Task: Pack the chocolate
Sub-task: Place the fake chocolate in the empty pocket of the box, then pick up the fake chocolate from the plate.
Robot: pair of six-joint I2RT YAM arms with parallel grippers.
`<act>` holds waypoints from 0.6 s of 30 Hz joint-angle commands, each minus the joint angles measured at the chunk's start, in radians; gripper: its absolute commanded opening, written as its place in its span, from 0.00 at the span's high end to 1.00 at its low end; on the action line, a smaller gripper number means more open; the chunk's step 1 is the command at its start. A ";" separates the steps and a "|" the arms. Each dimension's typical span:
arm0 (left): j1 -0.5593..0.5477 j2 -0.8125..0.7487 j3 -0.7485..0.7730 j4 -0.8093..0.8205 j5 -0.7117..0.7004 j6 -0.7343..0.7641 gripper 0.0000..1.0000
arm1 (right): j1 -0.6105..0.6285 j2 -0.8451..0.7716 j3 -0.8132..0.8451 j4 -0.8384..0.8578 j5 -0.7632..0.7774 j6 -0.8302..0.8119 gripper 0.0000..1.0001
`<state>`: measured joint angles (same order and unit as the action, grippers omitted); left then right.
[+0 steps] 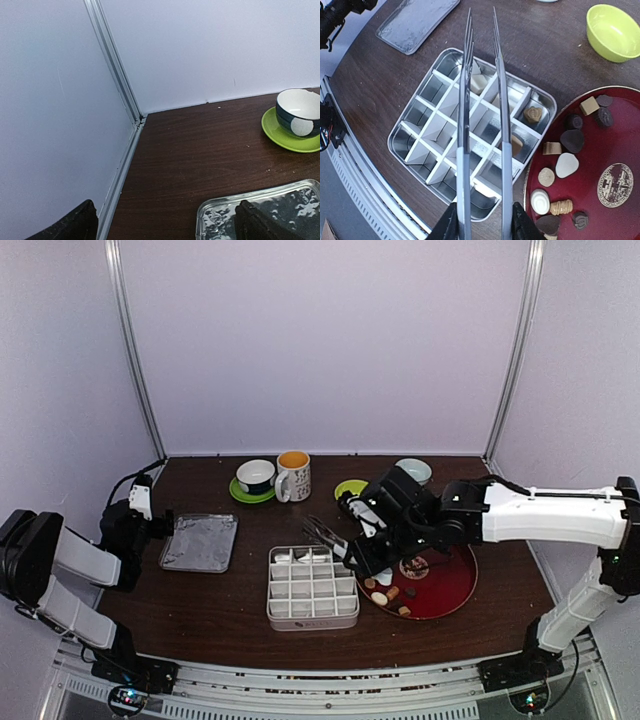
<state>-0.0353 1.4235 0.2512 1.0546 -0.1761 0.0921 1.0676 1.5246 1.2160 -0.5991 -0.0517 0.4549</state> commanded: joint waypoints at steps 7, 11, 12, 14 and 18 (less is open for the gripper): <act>0.008 0.002 0.015 0.062 0.000 0.000 0.02 | -0.037 -0.322 -0.158 0.010 0.161 0.052 0.68; 0.008 0.002 0.016 0.062 0.001 0.000 0.02 | -0.055 -0.402 -0.215 -0.038 0.164 0.048 0.68; 0.008 0.001 0.016 0.062 0.001 0.000 0.02 | -0.059 -0.416 -0.226 -0.054 0.167 0.048 0.68; 0.008 0.001 0.016 0.062 0.001 0.000 0.02 | -0.062 -0.445 -0.250 -0.085 0.176 0.057 0.68; 0.008 0.002 0.016 0.063 0.001 0.000 0.02 | -0.068 -0.520 -0.311 -0.106 0.183 0.080 0.68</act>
<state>-0.0353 1.4235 0.2512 1.0546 -0.1761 0.0921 1.0088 1.0725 0.9470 -0.6689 0.0910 0.5056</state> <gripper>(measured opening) 0.978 0.321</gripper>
